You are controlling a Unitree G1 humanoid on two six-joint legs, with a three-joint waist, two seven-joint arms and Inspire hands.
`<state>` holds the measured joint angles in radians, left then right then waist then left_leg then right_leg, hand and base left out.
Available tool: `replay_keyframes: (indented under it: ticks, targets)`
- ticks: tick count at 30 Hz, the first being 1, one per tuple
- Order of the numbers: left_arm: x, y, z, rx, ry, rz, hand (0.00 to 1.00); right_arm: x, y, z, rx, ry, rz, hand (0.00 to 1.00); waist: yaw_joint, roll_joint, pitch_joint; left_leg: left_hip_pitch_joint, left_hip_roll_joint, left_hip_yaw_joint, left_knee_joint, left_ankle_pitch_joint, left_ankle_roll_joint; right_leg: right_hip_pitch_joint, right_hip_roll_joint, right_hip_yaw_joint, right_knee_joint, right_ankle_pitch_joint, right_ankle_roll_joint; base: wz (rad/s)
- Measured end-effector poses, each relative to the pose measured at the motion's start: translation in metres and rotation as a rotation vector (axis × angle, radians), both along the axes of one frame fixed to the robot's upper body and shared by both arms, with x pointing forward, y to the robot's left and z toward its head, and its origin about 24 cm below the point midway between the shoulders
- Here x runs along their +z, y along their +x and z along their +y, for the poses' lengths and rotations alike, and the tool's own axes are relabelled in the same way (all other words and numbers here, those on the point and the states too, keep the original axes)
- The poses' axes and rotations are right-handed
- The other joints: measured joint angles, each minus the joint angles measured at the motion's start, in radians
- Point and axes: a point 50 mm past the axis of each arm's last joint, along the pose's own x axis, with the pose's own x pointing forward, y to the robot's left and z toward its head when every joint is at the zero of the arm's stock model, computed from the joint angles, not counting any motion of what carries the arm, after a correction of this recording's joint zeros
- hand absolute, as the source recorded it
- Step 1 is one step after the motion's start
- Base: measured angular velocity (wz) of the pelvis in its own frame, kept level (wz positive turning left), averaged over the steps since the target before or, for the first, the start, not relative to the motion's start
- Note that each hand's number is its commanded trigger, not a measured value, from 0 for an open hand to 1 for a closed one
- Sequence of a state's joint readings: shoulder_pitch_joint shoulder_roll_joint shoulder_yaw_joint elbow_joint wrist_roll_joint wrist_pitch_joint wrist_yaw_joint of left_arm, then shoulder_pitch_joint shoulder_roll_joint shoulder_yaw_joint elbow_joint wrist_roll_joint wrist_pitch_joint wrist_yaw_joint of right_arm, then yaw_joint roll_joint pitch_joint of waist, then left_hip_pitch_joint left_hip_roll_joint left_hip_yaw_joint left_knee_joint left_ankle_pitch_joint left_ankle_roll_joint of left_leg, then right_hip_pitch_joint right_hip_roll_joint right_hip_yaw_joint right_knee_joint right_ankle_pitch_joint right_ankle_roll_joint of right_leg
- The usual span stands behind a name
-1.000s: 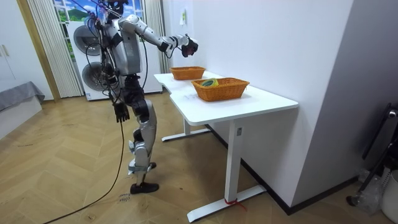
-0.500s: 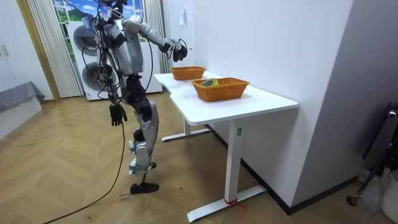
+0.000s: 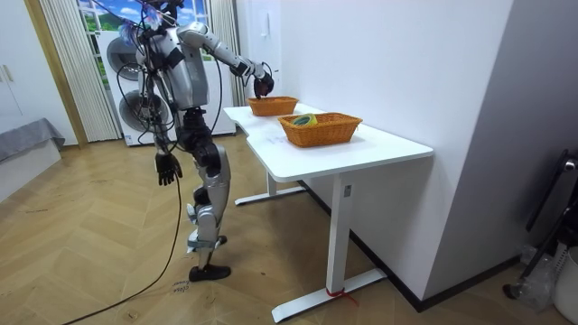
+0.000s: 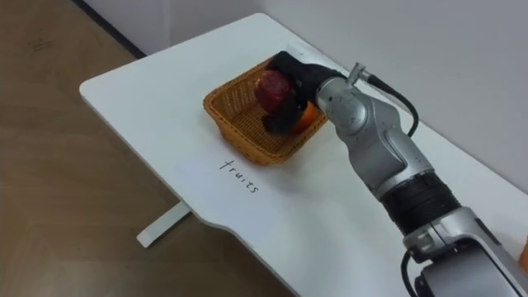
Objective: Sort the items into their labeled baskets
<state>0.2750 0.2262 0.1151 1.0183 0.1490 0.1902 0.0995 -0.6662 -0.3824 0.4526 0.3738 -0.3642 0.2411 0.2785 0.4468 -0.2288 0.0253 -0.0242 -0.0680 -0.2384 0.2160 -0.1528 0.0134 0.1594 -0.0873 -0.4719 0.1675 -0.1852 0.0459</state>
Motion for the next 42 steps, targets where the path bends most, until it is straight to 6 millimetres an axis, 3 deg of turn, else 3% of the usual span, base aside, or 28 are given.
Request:
replay_keyframes:
  ticks: [18, 27, 31, 35, 39, 42]
  targets:
    - [0.000, 0.000, 0.000, -0.004, 0.009, 0.012, 0.00, -0.009, 0.001, -0.005, -0.025, -0.038, 0.024, 0.00, 0.014, 0.009, 0.0056, -0.010, -0.004, -0.010, 0.007, -0.001, -0.001, -0.002, -0.001, -0.011, -0.001, 0.000, 0.000, 0.01]
    - [0.001, 0.004, 0.001, -0.006, 0.014, 0.002, 0.00, -0.005, 0.002, -0.004, -0.031, -0.029, -0.007, 0.00, 0.007, 0.020, -0.0019, -0.015, -0.012, -0.011, 0.020, 0.000, 0.003, 0.002, -0.006, -0.009, -0.001, 0.000, 0.000, 0.03]
    - [0.000, 0.003, 0.001, -0.005, 0.026, 0.006, 0.00, -0.002, 0.002, -0.003, -0.034, -0.009, -0.034, 0.00, -0.007, 0.029, -0.0056, -0.015, -0.014, -0.006, 0.021, 0.001, 0.005, 0.000, -0.009, 0.004, 0.000, 0.000, 0.000, -0.05]
    - [0.000, 0.003, 0.000, -0.004, 0.024, 0.008, 0.00, 0.014, 0.001, 0.002, -0.008, 0.024, -0.097, 0.00, -0.036, 0.031, -0.0062, -0.015, -0.013, 0.007, 0.022, 0.002, 0.006, -0.003, -0.011, 0.009, 0.000, 0.000, 0.001, -0.07]
    - [-0.001, 0.008, -0.004, -0.007, 0.016, -0.009, 0.00, 0.027, 0.004, -0.008, -0.055, 0.071, -0.168, 0.00, -0.055, 0.036, -0.0111, -0.016, -0.013, 0.020, 0.022, 0.003, 0.009, -0.017, -0.014, 0.030, 0.002, 0.000, 0.001, -0.11]
    - [-0.001, 0.010, -0.005, -0.012, 0.012, -0.013, 0.00, 0.040, 0.003, -0.012, -0.082, 0.116, -0.237, 0.00, -0.103, 0.046, -0.0143, -0.015, -0.013, 0.037, 0.027, 0.003, 0.011, -0.017, -0.016, 0.038, 0.003, 0.000, 0.000, -0.12]
